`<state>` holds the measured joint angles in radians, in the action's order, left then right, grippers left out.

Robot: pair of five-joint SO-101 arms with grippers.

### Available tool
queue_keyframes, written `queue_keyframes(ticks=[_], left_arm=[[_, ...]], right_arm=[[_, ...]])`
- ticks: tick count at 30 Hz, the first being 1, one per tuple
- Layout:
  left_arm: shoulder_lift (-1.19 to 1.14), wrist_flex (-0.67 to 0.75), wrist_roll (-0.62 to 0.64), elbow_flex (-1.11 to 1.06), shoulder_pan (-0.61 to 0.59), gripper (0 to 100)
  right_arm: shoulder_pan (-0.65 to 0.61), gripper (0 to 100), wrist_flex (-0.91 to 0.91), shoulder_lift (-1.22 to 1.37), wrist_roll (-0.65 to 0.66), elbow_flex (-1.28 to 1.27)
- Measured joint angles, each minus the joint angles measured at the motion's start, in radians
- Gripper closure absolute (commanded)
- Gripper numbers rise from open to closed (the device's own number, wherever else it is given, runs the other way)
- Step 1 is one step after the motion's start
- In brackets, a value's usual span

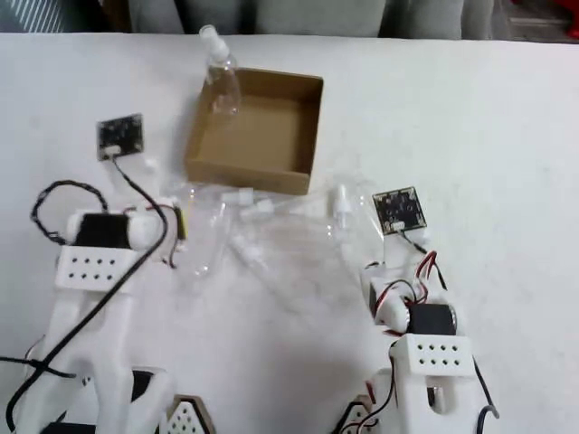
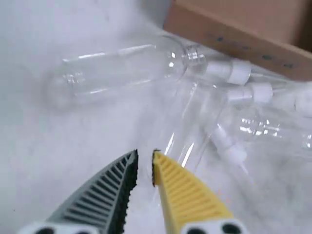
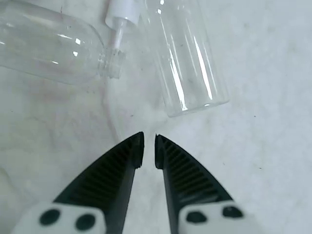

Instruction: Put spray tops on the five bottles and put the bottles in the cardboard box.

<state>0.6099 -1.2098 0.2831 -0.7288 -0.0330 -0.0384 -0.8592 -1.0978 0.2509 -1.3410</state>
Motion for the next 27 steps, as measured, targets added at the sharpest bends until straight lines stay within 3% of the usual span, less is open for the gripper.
queue_keyframes(ticks=[4, 19, 27], left_arm=[[0.000, 0.000, 0.000, -0.014, 0.087, 98], [-0.078, 0.037, 0.021, -0.017, 0.354, 98], [-0.318, 0.123, 0.020, -0.035, 0.364, 98]], right_arm=[[0.000, 98.2, 0.000, 0.000, 0.000, 0.000], [0.000, 98.2, 0.000, 0.000, 0.000, 0.000], [0.000, 98.2, 0.000, 0.000, 0.000, 0.000]])
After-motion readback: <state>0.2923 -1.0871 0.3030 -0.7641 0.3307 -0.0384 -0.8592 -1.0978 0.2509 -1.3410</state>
